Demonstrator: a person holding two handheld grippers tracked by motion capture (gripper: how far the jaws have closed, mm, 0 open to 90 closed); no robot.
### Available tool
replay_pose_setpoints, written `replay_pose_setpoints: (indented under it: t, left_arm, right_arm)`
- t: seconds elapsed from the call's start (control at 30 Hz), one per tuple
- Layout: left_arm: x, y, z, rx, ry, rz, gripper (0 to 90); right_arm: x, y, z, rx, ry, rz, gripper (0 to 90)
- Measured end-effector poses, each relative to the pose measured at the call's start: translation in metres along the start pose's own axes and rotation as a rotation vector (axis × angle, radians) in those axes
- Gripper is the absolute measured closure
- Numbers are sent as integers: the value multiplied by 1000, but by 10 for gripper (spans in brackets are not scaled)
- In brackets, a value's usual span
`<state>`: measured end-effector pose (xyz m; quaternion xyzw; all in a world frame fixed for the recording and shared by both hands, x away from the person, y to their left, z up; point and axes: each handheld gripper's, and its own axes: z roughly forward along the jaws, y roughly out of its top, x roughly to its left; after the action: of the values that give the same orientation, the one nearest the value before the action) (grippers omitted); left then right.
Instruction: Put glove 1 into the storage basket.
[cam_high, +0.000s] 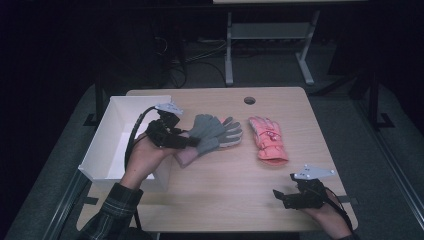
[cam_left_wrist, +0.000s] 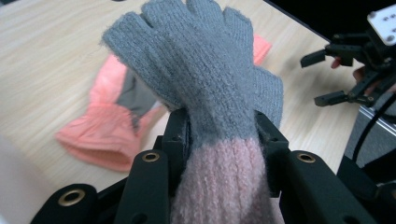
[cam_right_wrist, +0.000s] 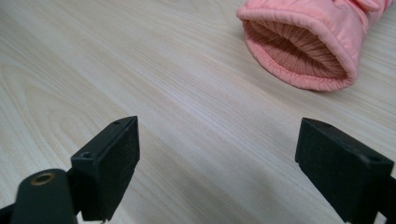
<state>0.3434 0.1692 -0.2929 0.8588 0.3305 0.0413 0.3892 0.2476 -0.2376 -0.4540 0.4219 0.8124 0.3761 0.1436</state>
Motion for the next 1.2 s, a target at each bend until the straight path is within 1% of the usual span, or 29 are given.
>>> replay_pose_setpoints:
  t: [0.03, 0.13, 0.2, 0.23, 0.27, 0.3, 0.37, 0.4, 0.43, 0.47, 0.67, 0.73, 0.77, 0.8, 0.83, 0.93, 0.97, 1.0, 1.03, 1.07, 1.13, 1.17, 1.2]
  left_arm:
    - [3, 0, -4, -3, 5, -1, 636]
    - [9, 0, -17, -12, 40, -12, 636]
    - [15, 0, -28, -17, 73, -18, 636]
    - [15, 0, -28, -17, 73, -18, 636]
    - [22, -1, -39, -34, 95, -37, 636]
    - [22, -1, -39, -34, 95, -37, 636]
    - [31, -4, -49, -52, 123, -66, 636]
    - [35, -6, -53, -55, 134, -74, 636]
    - [44, -10, -60, -67, 157, -98, 636]
    - [49, -13, -63, -70, 171, -113, 637]
    - [81, -31, -78, -84, 250, -189, 636]
    - [89, -37, -79, -82, 272, -196, 635]
    - [89, -37, -79, -82, 272, -196, 635]
    - [95, -41, -78, -79, 288, -211, 635]
    - [103, -47, -75, -67, 318, -227, 635]
    - [118, -58, -67, -51, 350, -260, 635]
    - [118, -58, -67, -51, 350, -260, 635]
    - [127, -66, -59, -35, 372, -282, 634]
    - [127, -66, -59, -35, 372, -282, 634]
    - [133, -71, -54, -24, 380, -296, 634]
    - [144, -80, -43, 2, 411, -325, 634]
    - [148, -83, -40, 14, 419, -338, 634]
    - [151, -86, -37, 22, 427, -342, 634]
  right_arm:
    - [-1, 0, 0, -2, 0, -7, 135]
    - [-2, 0, -2, -6, 3, -2, 135]
    - [-3, 0, -4, -8, 1, -4, 135]
    - [-4, 0, -4, -13, 4, -4, 135]
    - [-6, 0, -4, -15, 6, -5, 135]
    - [-6, 0, -4, -15, 6, -5, 135]
    - [-10, 2, -3, -15, 13, -8, 135]
    - [-12, 3, -2, -18, 14, -9, 135]
    - [-15, 6, 0, -18, 21, -13, 135]
    - [-15, 6, 1, -18, 24, -8, 135]
    - [-17, 7, 0, -24, 43, -24, 135]
    - [-17, 7, -1, -26, 47, -28, 136]
    - [-17, 7, -2, -26, 49, -28, 135]
    - [-17, 7, -2, -26, 49, -28, 135]
    - [-16, 6, -2, -27, 52, -33, 136]
    - [-16, 7, -1, -24, 55, -33, 136]
    - [-16, 7, -1, -24, 55, -33, 136]
    - [-16, 6, -1, -23, 56, -35, 135]
    - [-16, 6, -1, -23, 56, -35, 135]
    - [-16, 6, -1, -21, 58, -34, 135]
    - [-15, 6, -2, -19, 58, -39, 135]
    - [-15, 6, -2, -22, 60, -41, 136]
    - [-15, 6, -2, -21, 60, -43, 136]
